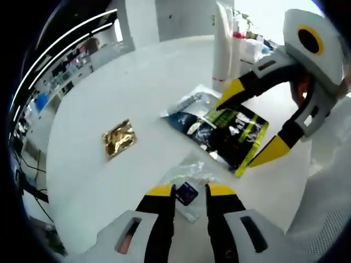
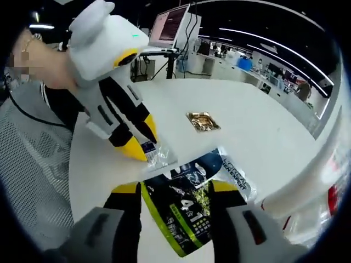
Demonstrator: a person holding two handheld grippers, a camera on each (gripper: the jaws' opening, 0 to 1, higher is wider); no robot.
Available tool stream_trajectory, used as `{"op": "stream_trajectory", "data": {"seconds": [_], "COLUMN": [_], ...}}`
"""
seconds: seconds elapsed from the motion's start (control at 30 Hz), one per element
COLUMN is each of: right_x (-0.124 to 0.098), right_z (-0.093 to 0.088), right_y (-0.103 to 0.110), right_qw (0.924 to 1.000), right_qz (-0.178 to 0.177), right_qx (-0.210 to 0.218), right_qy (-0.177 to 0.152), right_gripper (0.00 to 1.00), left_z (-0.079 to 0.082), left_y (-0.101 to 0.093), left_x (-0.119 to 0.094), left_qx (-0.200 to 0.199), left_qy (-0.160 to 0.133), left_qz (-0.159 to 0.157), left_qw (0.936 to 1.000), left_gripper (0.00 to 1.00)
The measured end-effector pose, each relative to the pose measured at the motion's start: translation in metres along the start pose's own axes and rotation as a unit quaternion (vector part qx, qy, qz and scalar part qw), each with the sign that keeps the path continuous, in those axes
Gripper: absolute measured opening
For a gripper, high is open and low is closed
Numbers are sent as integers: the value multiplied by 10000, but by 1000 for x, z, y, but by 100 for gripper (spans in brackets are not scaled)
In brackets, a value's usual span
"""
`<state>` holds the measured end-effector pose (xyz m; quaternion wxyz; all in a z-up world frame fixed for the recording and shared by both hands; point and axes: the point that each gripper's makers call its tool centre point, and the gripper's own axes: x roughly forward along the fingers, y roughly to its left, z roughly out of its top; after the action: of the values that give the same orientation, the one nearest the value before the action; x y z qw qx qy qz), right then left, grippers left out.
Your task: Arrange the skincare products in the storage area until every visible bottle or jar stands upright without overlapping.
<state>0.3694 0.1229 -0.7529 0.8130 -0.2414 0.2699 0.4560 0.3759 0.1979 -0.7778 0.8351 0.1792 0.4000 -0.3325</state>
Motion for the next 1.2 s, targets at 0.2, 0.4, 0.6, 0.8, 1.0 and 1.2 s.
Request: {"op": "stream_trajectory", "data": {"seconds": [0.2, 0.4, 0.6, 0.8, 1.0, 1.2], "right_x": [-19, -33, -50, -67, -83, -97], "right_z": [-13, -23, -36, -45, -51, -55], "right_y": [0, -4, -9, -19, -26, -31], "right_qw": [9995, 9984, 9964, 9921, 9875, 9820], "right_qz": [-97, -269, -428, -702, -915, -1056], "right_qx": [284, 489, 733, 1035, 1282, 1545], "right_qy": [-6, 7, 28, -33, -113, -247], "right_gripper": [57, 60, 64, 67, 71, 77], "left_z": [1, 3, 4, 4, 3, 2], "left_y": [-1, 0, 1, 0, -4, -9], "left_x": [-1, -5, -11, -17, -25, -34], "left_qx": [41, 52, -41, -220, -330, -436], "left_qy": [14, -3, -59, -129, -188, -255], "left_qz": [22, 86, 112, 131, 136, 124], "left_qw": [10000, 9999, 9999, 9996, 9992, 9986], "left_gripper": [20, 20, 23, 30, 38, 45]}}
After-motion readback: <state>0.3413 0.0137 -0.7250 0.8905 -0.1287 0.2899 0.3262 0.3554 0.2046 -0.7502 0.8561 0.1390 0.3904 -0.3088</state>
